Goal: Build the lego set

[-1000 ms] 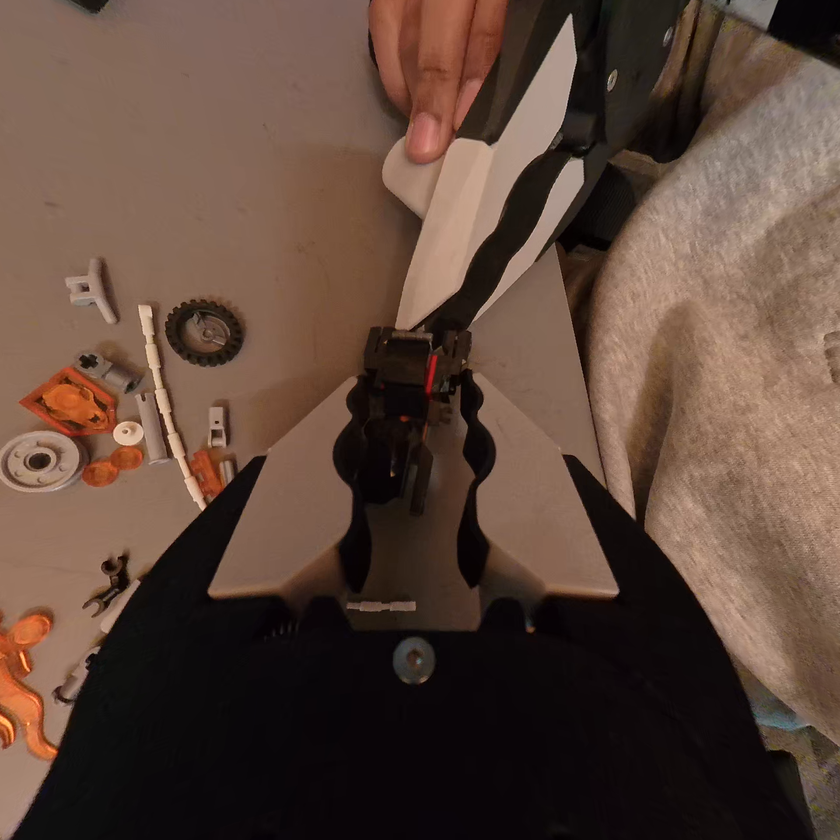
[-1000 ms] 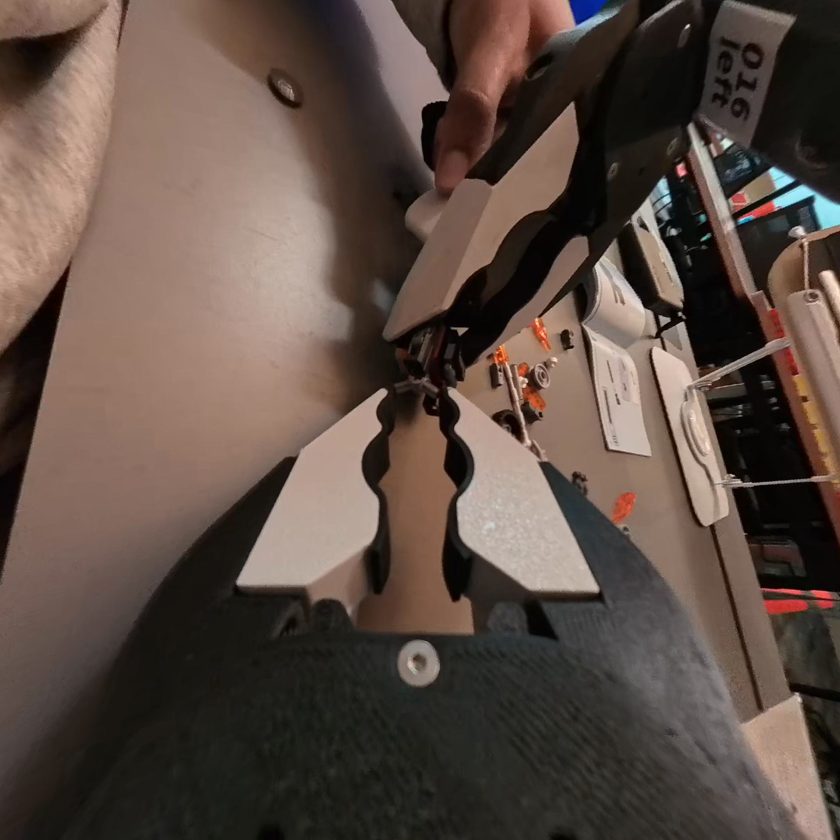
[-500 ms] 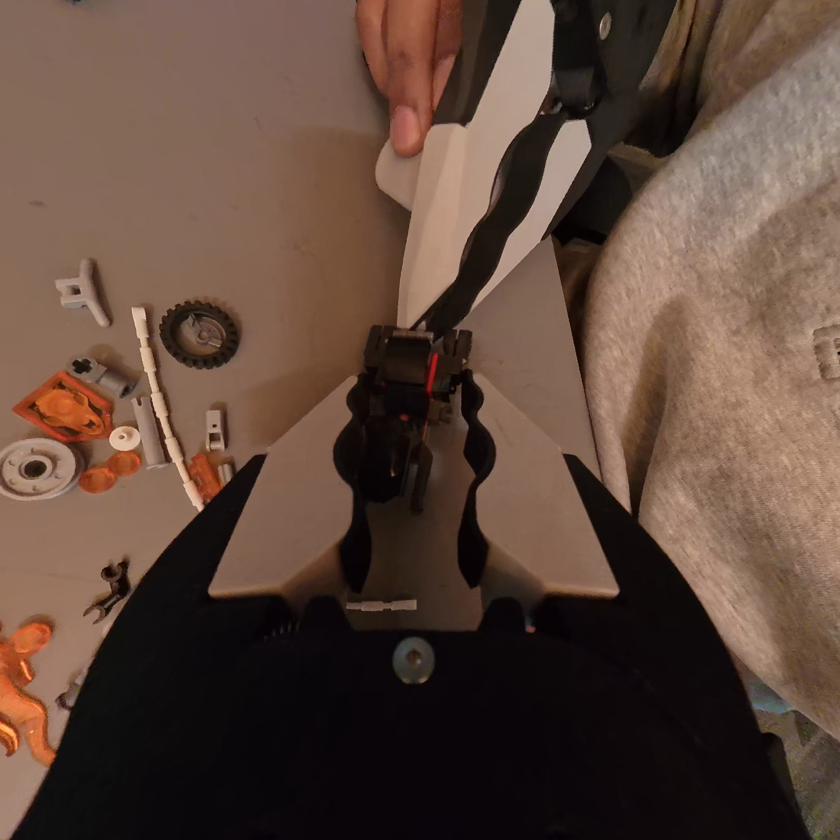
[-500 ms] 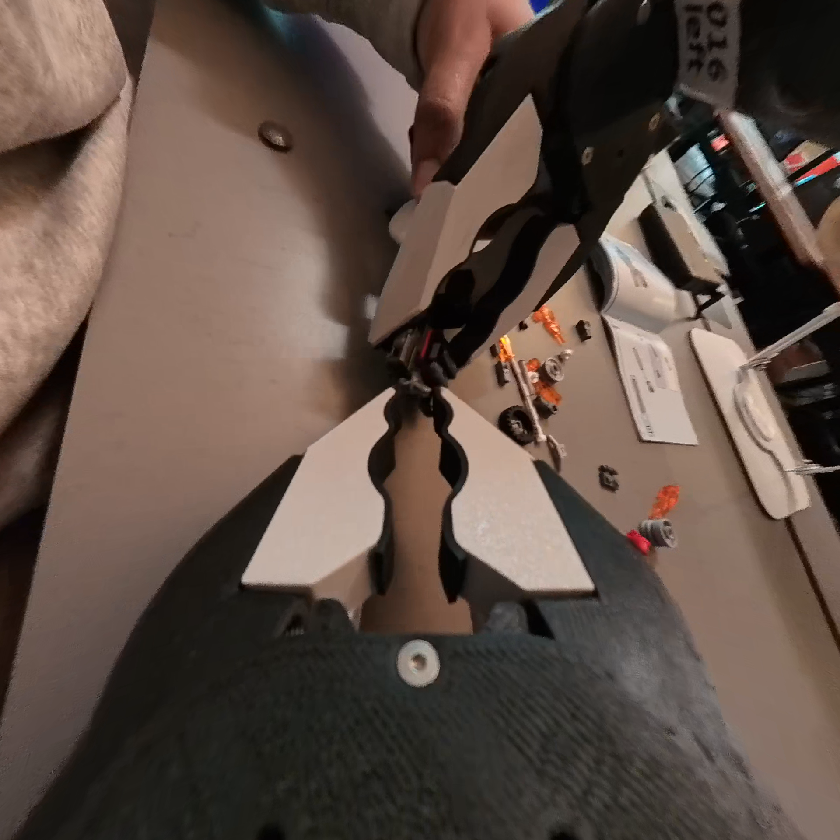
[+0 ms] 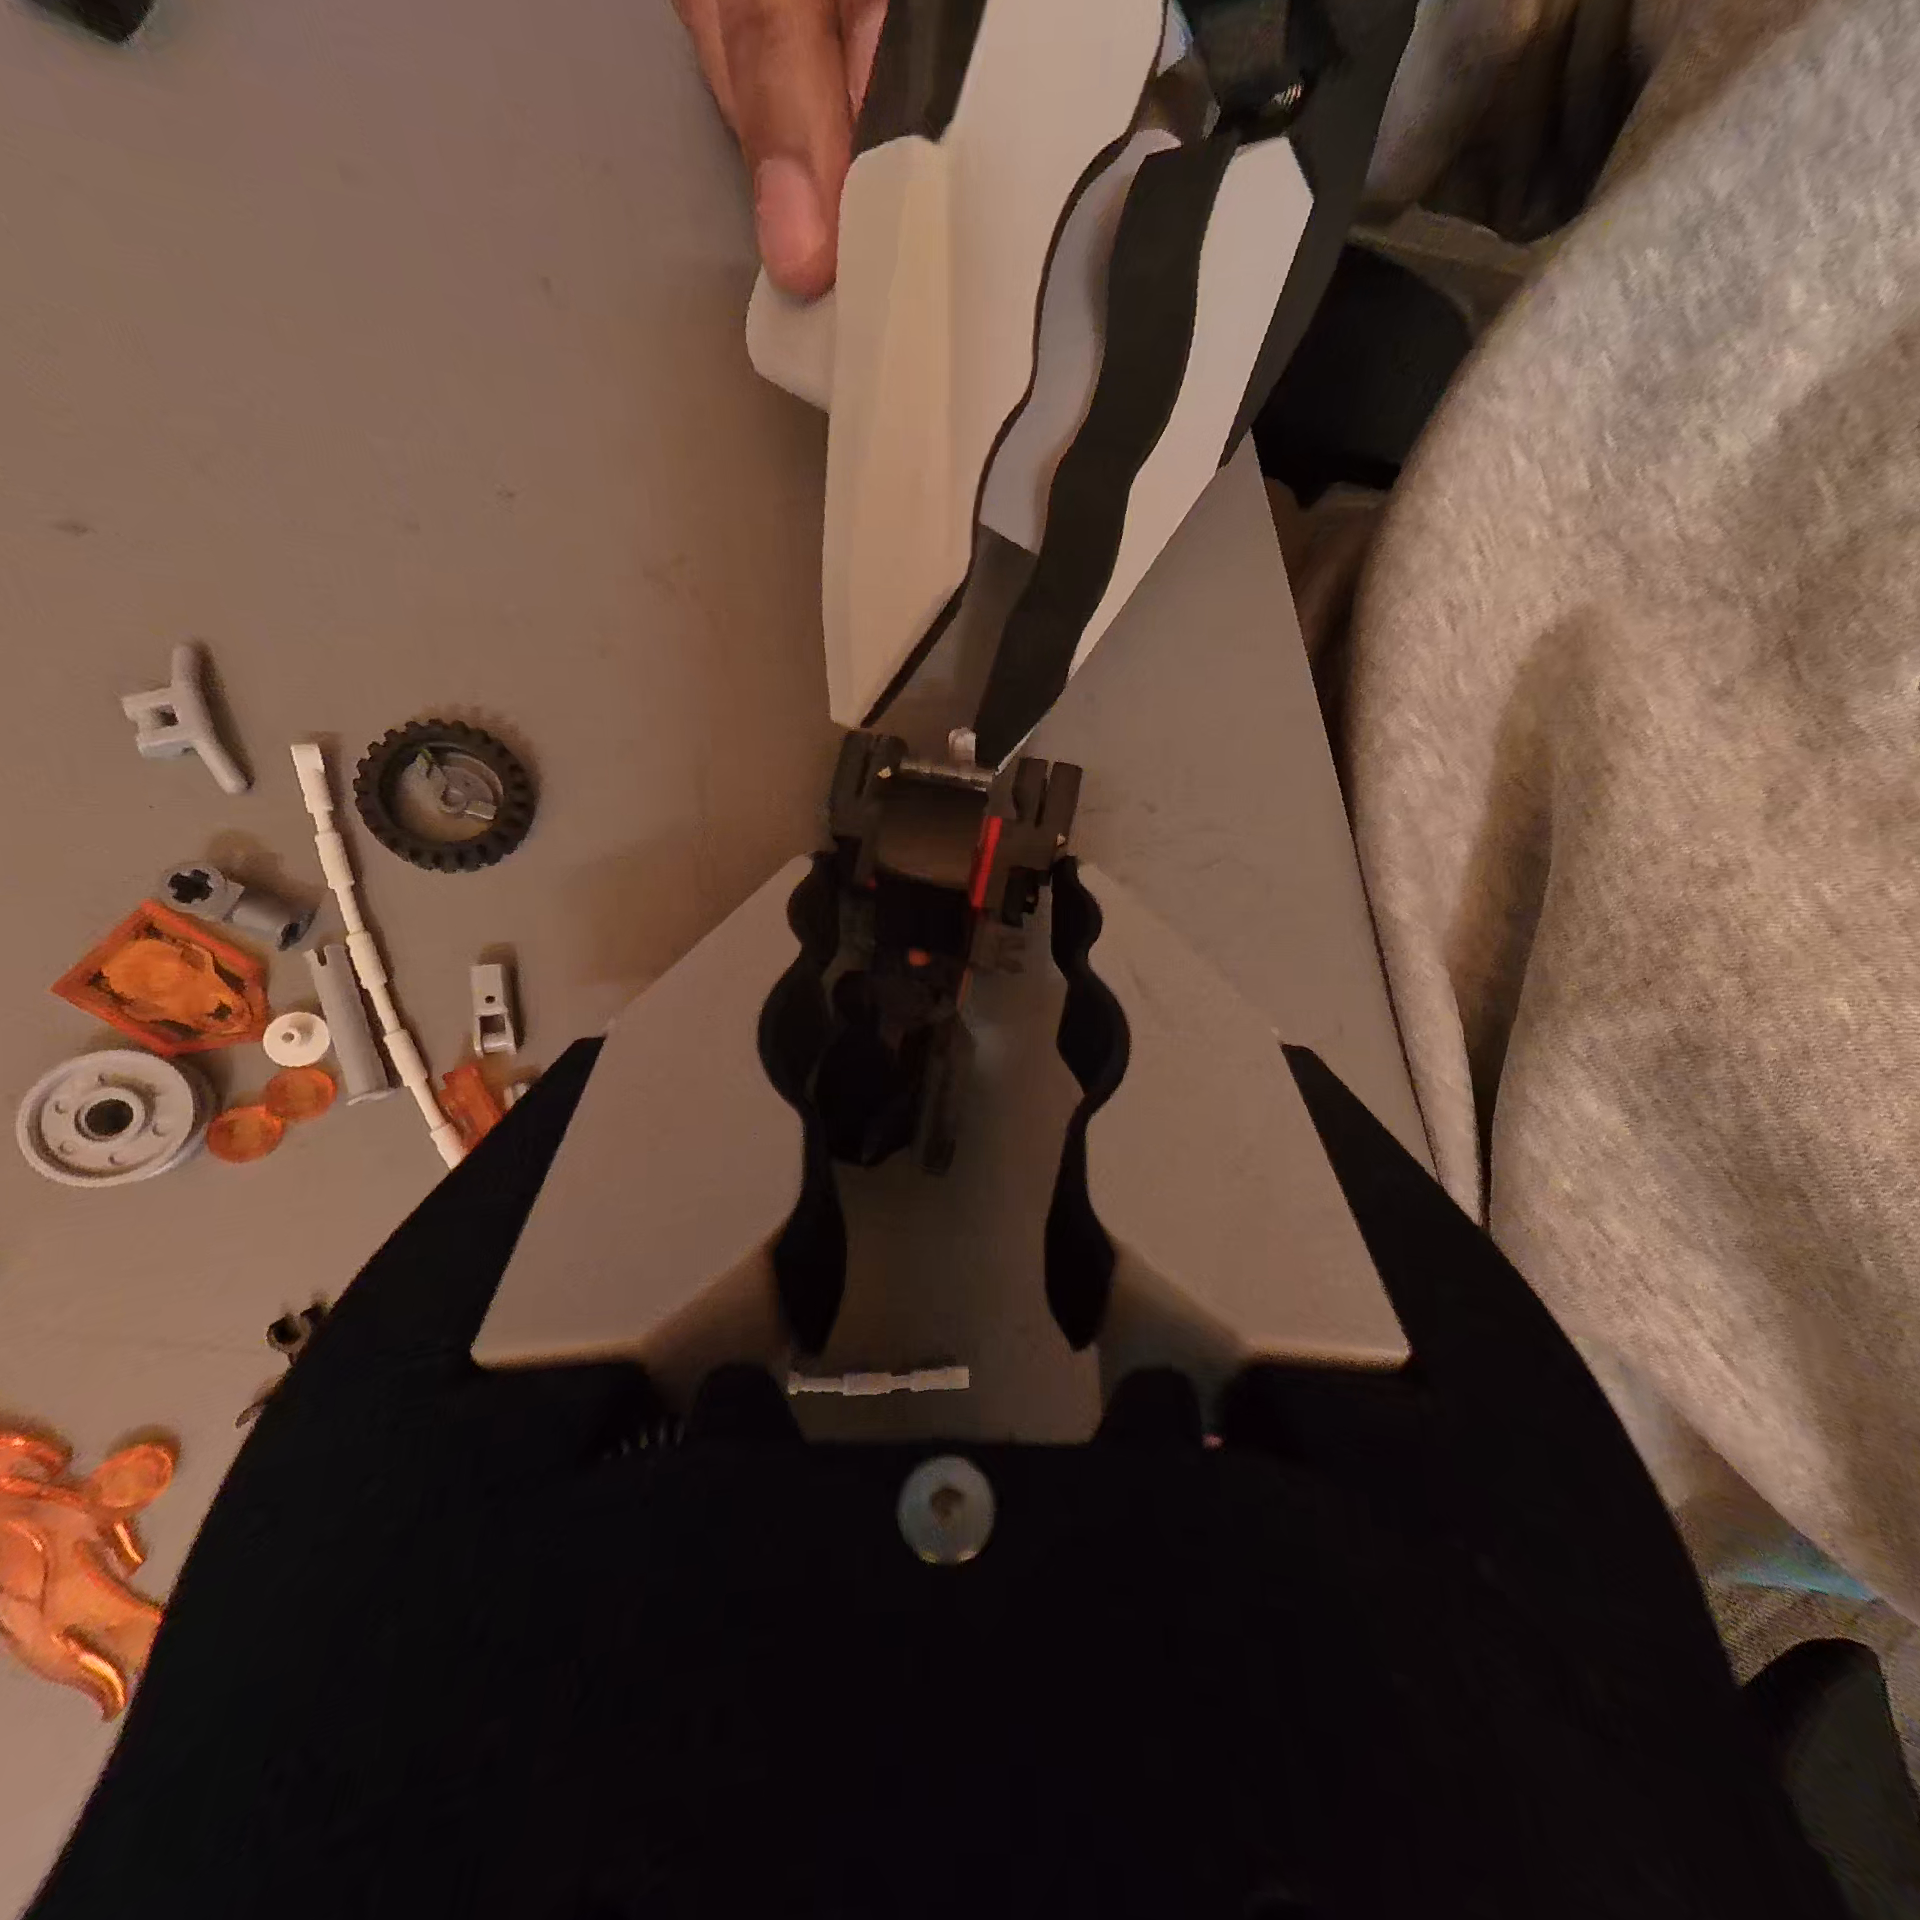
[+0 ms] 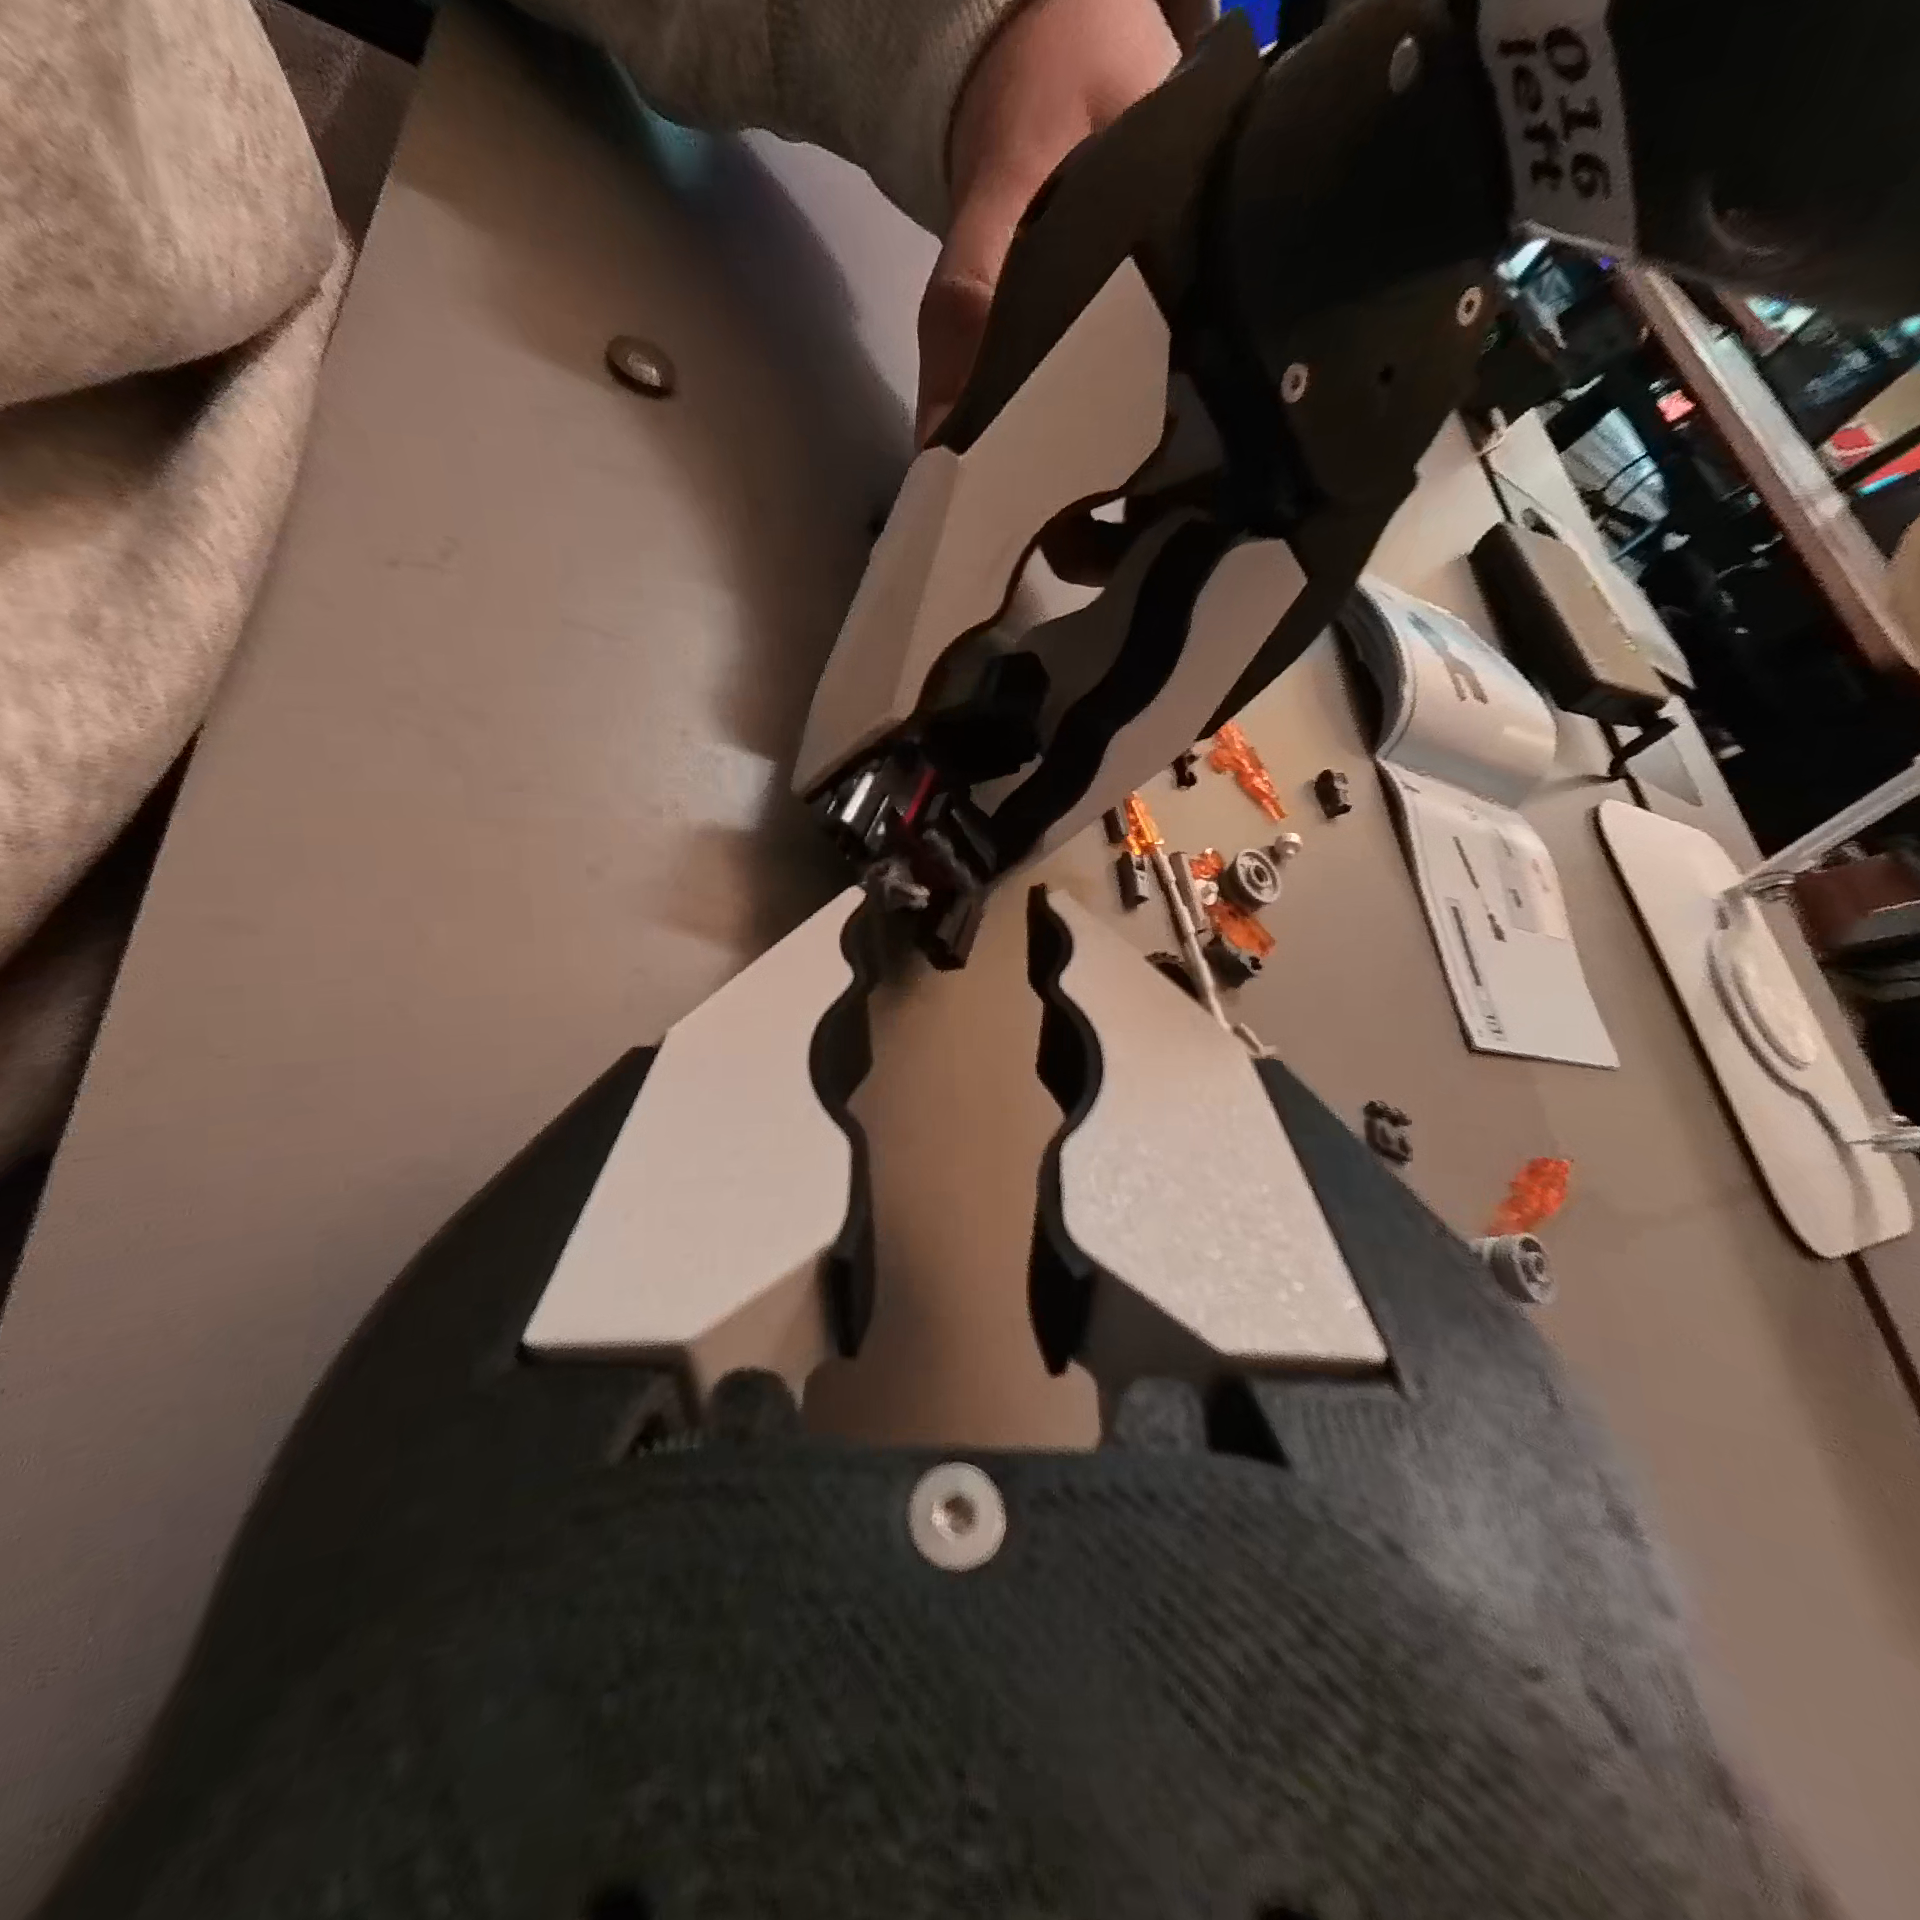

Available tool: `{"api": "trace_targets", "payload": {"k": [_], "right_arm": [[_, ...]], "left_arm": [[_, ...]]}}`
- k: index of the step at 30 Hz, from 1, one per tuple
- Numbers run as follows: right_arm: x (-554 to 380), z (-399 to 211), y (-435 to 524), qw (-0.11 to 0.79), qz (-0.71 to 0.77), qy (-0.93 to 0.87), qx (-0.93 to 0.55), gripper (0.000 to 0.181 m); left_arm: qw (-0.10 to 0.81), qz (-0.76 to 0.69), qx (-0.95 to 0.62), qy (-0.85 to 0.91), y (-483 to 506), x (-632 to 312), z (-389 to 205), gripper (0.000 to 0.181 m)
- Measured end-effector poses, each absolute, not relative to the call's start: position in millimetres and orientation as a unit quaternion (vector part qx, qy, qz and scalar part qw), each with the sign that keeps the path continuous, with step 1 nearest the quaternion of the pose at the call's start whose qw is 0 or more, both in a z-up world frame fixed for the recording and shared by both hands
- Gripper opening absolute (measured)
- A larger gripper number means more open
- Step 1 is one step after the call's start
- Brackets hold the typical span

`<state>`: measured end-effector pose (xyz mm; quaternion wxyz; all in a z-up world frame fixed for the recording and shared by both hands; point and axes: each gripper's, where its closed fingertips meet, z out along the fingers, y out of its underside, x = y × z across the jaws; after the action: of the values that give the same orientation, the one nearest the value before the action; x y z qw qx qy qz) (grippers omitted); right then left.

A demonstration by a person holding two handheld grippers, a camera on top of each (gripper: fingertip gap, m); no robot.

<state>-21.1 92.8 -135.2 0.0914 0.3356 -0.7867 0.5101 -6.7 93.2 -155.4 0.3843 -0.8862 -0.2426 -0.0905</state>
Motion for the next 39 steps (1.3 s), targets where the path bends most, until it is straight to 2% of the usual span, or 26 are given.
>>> {"api": "trace_targets", "payload": {"k": [7,16,20,39], "right_arm": [[-19.5,-140.2,92.3,0.008,0.483,-0.815,0.319,0.029],[-16.5,-141.4,92.2,-0.013,0.475,-0.817,0.327,0.023],[-12.7,-143.1,93.3,-0.033,0.465,-0.819,0.334,0.016],[-13.4,-146.7,90.6,-0.036,0.451,-0.824,0.342,0.014]], "left_arm": [[0.391,-0.075,-0.885,-0.241,95.3,-6.7,-156.0,0.043],[0.404,-0.07,-0.879,-0.243,94.2,-6.3,-156.8,0.043],[0.41,-0.068,-0.875,-0.247,93.7,-5.5,-157.1,0.043],[0.399,-0.061,-0.881,-0.247,93.4,-7.2,-159.5,0.042]]}}
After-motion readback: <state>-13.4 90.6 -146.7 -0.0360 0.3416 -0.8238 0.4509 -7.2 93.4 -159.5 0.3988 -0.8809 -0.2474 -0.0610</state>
